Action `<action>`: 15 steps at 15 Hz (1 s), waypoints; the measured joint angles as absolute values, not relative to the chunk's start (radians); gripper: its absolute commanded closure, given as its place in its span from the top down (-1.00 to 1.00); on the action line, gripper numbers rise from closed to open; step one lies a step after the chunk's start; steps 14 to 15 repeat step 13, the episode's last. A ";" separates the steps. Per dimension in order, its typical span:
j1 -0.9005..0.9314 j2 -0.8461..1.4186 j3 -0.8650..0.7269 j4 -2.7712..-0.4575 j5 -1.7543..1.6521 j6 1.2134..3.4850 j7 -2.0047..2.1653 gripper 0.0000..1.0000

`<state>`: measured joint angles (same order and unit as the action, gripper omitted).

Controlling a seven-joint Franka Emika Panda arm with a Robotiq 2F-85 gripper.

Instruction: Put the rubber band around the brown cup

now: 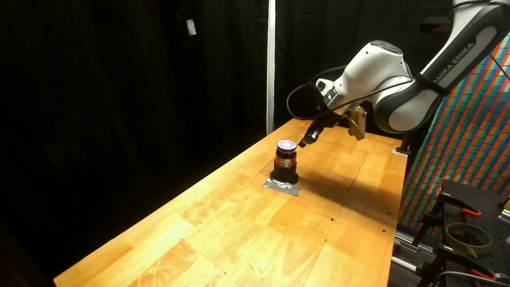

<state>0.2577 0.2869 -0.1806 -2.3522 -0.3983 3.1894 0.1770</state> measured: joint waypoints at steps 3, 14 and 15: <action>0.382 0.296 -0.334 -2.361 -0.443 3.314 0.189 -0.87; 0.441 0.272 -0.319 -2.415 -0.444 3.219 0.199 0.27; 0.441 0.272 -0.319 -2.415 -0.444 3.219 0.199 0.27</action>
